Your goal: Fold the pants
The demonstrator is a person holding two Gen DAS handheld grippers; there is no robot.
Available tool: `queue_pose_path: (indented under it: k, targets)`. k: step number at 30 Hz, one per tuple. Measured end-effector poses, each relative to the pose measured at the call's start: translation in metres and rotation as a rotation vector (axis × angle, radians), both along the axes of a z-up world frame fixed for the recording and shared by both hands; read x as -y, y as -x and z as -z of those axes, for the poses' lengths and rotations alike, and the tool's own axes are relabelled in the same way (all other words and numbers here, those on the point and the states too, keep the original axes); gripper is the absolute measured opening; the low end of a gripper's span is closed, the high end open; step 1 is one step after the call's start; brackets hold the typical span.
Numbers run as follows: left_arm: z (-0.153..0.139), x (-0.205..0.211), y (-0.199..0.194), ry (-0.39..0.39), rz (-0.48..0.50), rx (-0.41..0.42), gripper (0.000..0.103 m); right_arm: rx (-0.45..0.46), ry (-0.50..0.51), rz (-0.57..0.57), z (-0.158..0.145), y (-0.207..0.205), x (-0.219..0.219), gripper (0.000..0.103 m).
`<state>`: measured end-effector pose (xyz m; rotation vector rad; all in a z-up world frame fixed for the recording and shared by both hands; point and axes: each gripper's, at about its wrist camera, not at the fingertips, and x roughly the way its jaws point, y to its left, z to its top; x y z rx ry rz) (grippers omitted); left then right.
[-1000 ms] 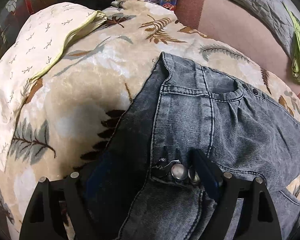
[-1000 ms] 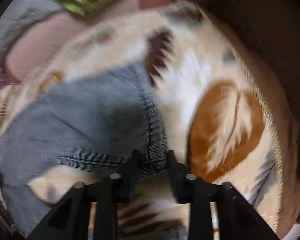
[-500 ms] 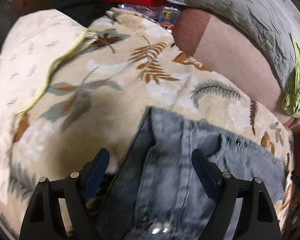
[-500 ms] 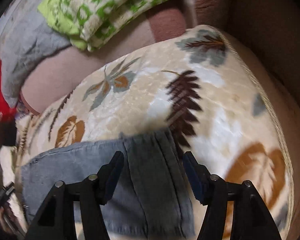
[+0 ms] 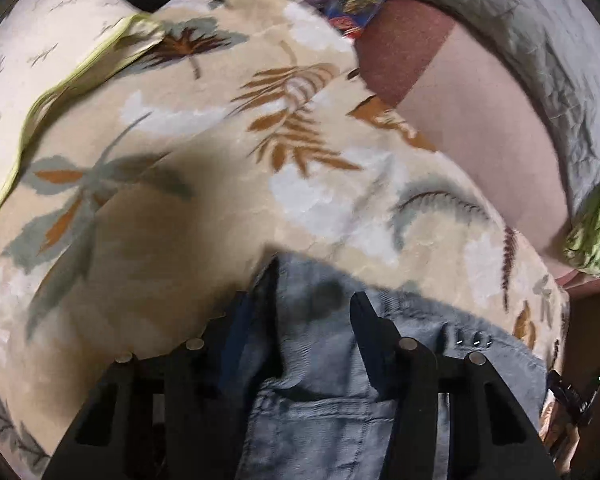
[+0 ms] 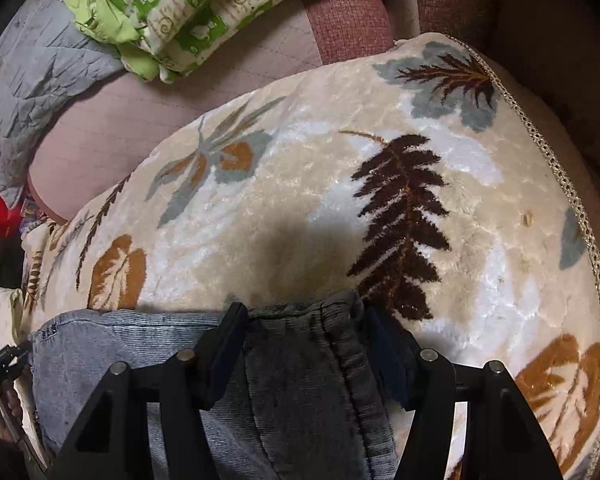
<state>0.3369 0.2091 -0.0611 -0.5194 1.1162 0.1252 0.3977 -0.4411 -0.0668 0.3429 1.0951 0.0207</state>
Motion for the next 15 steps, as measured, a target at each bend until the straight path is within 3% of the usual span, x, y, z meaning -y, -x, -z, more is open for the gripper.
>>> queue_pose_path:
  k: [4, 6, 9, 15]
  targets:
    - [0.004, 0.003, -0.010, 0.003, 0.014, -0.013, 0.050, -0.002, -0.021, -0.016, -0.003, 0.001, 0.003, 0.065]
    - [0.005, 0.006, -0.014, -0.002, 0.021, -0.013, 0.031, -0.017, -0.019, -0.023, -0.002, 0.001, 0.005, 0.065]
    - [0.005, 0.008, -0.016, -0.028, 0.031, -0.017, 0.016, 0.007, -0.048, -0.011, -0.009, 0.003, 0.009, 0.065]
    - [0.012, 0.005, -0.016, -0.026, 0.019, -0.032, 0.011, 0.009, -0.037, -0.011, -0.011, -0.003, 0.006, 0.065]
